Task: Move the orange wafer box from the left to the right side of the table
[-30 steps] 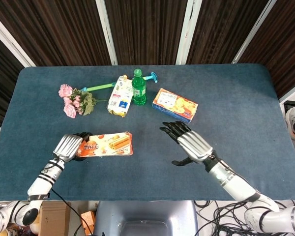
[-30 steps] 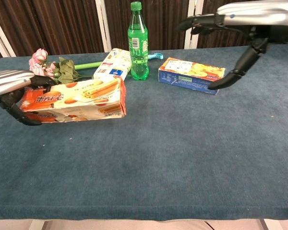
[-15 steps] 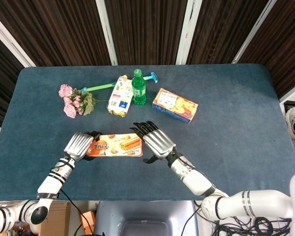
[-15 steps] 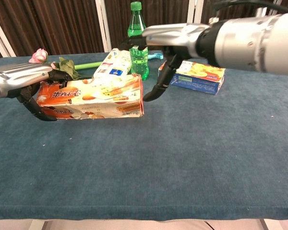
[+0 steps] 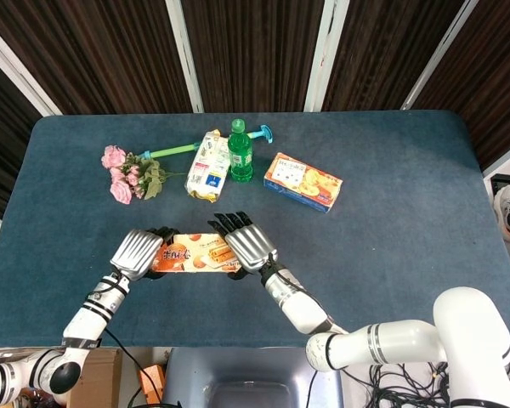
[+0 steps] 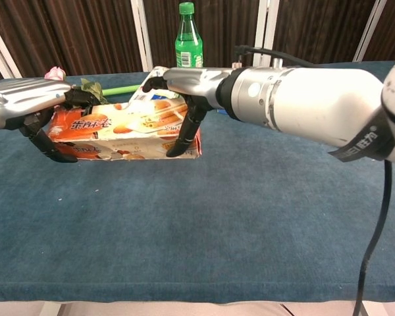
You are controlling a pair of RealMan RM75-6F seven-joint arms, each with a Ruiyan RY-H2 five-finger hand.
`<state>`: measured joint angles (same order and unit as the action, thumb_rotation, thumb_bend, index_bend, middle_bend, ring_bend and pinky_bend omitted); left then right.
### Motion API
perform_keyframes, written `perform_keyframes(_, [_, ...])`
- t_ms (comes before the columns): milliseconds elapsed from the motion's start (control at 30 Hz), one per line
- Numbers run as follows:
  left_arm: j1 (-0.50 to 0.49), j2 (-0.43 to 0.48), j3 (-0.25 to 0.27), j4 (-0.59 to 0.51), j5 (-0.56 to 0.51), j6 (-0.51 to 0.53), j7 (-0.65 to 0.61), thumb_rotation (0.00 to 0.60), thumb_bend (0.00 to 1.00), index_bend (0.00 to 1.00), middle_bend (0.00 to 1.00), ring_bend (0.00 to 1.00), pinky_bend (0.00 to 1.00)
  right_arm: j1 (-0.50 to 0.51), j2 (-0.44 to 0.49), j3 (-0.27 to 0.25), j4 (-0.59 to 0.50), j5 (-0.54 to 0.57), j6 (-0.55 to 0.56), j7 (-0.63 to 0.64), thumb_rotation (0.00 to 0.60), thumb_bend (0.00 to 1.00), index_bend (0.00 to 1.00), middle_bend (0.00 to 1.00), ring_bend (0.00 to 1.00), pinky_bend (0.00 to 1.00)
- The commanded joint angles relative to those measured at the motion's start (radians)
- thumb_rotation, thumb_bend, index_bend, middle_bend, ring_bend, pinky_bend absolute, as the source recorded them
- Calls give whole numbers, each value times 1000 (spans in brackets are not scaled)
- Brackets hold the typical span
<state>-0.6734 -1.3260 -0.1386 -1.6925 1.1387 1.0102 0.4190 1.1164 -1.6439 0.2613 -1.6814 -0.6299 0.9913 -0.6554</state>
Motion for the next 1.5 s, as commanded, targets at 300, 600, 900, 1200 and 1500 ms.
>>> perform_keyframes(300, [4,0,3,6,11,22,-13,600,220,626,746,743,790,-5,-30,-10,38,-69,-9,66,600,267,801,733,739,823])
perform_keyframes(600, [10,75,20,-46,35,-45,-139,595,154,79,109,88,244,-47,-37,-25,62,-202,71,103,600,278,829,754,760,841])
perform_keyframes(900, [70,168,19,-91,124,51,-233,464,145,0,0,0,82,-123,62,-38,5,-308,90,193,600,278,835,760,760,833])
perform_keyframes(1200, [209,312,80,-57,77,159,-209,518,142,0,0,0,83,-343,276,-219,2,-581,166,446,600,278,824,761,760,816])
perform_keyframes(1500, [276,268,103,98,59,126,-366,568,154,0,0,0,82,-474,230,-321,330,-701,122,748,600,278,695,751,669,697])
